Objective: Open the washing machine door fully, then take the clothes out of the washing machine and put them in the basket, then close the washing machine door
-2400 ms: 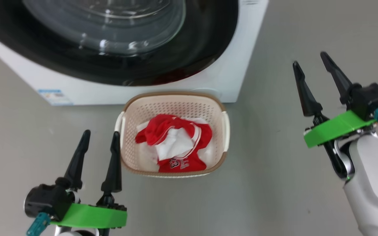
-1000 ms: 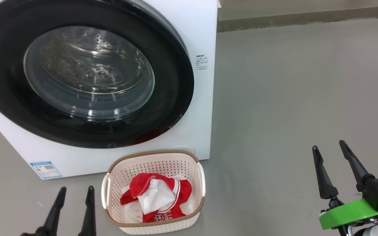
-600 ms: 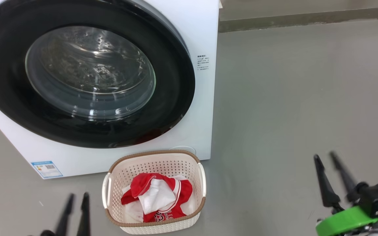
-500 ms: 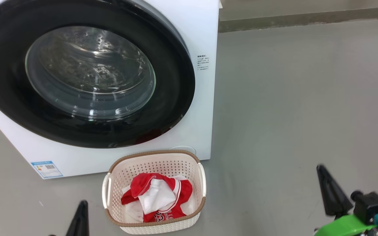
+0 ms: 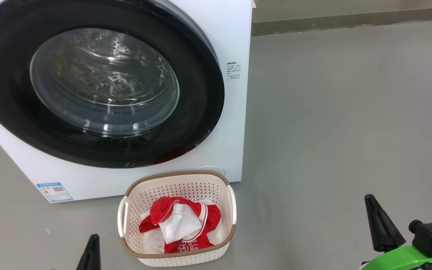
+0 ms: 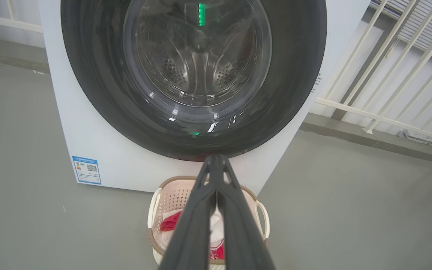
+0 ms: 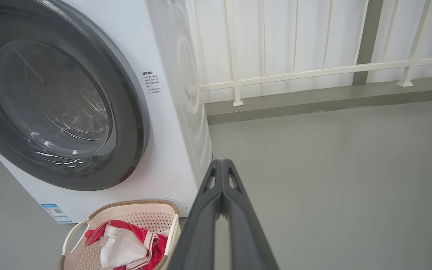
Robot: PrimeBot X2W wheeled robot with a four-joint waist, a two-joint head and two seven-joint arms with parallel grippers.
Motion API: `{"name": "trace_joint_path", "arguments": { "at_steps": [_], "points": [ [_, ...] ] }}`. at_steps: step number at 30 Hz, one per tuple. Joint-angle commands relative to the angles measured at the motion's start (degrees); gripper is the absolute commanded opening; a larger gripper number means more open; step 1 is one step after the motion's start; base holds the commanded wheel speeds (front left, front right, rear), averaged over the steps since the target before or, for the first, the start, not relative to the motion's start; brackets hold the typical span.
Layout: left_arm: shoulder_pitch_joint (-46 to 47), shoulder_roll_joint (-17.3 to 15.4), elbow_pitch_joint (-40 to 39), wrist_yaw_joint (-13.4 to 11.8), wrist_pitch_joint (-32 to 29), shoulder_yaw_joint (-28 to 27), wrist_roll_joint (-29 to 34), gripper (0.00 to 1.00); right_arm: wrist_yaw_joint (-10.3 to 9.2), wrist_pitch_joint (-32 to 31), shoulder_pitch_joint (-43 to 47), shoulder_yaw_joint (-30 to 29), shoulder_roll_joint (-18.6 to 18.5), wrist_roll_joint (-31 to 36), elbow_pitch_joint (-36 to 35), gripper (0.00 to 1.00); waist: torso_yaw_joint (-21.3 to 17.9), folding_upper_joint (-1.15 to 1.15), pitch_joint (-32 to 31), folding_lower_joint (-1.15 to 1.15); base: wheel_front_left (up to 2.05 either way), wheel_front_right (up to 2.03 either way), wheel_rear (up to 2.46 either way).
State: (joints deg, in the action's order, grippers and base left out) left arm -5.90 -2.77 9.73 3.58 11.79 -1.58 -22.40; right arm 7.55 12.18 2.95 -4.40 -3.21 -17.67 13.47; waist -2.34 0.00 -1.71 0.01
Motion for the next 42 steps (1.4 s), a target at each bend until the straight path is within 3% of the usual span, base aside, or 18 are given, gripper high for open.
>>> {"name": "trace_joint_path", "arguments": {
  "at_steps": [1, 42],
  "points": [
    [1.86, -0.47, -0.99, 0.41, -0.31, -0.70, -1.44, 0.00, -0.01, -0.26, -2.21, -0.24, -0.50, -1.55, -1.30, 0.00, 0.02, 0.00, 0.03, -0.01, 0.00, 0.00, 0.00],
    [5.59, -0.33, 0.94, 1.69, -6.86, -2.24, -26.40, 0.00, -0.03, -6.98, -4.74, -0.92, -0.19, -28.20, -0.63, 0.00, 0.87, 0.00, 0.71, -0.01, 0.00, 0.00, 0.00]
  ]
}}
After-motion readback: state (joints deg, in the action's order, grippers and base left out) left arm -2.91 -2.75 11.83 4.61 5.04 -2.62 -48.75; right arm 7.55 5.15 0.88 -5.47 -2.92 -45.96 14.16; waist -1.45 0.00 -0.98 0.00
